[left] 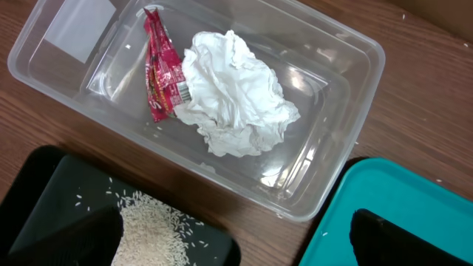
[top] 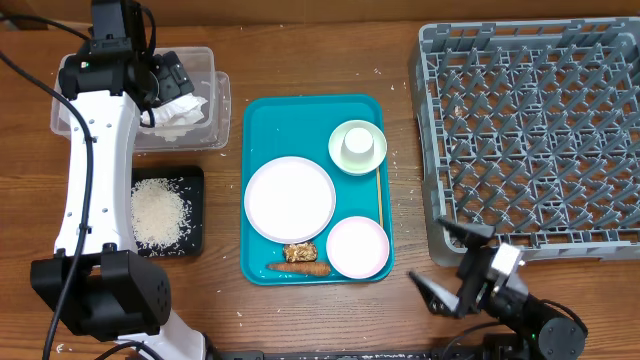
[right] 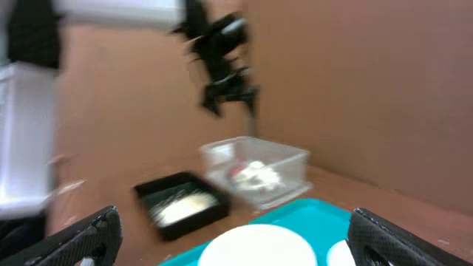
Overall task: Sort waste into correct bins and load items into the dishwasher
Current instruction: 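Swing the right gripper over the white cup on the teal tray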
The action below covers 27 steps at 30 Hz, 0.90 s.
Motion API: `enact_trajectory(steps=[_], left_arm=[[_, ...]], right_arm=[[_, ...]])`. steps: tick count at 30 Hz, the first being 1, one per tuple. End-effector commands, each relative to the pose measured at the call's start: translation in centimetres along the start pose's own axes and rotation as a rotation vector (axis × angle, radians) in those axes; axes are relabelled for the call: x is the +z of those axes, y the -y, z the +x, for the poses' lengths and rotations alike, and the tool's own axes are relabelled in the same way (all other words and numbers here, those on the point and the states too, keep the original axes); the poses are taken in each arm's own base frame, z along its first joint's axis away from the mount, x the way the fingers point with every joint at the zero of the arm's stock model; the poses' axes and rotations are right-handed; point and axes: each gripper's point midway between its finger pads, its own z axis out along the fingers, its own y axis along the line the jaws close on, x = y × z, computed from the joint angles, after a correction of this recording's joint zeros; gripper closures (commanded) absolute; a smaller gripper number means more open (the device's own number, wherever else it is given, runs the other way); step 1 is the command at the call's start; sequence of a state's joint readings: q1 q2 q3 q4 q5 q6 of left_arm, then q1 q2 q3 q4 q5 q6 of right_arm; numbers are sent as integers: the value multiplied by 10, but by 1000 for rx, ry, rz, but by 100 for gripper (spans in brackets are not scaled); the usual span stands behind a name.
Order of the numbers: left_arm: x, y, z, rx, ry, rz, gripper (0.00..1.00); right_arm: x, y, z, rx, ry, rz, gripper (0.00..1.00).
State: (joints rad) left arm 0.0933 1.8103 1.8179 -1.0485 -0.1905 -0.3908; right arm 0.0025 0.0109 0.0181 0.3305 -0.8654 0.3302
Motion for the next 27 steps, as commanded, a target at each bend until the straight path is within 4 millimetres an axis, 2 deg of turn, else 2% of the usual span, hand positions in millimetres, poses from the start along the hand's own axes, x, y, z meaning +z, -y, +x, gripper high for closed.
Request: enact_trajectory(steps=[1,12,16,20,23,27], left_arm=[[-5,2,0,-17,7,12,0],[-5,2,0,-17,7,12,0],[-5,2,0,-17,7,12,0],[-5,2,0,-17,7,12,0],[-5,2,0,-17,7,12,0],[-5,2,0,-17,7,12,0]], right_arm=[[-4,28,-23,20,106,180,0],[-9,34,-110,-64,274,325,0],[0,34,-143,-127,274,337,0],[17,41,-174,-127,259,335,0],[38,44,-192,-189,207,286,0],[72,70,-208,-141,111,273,0]])
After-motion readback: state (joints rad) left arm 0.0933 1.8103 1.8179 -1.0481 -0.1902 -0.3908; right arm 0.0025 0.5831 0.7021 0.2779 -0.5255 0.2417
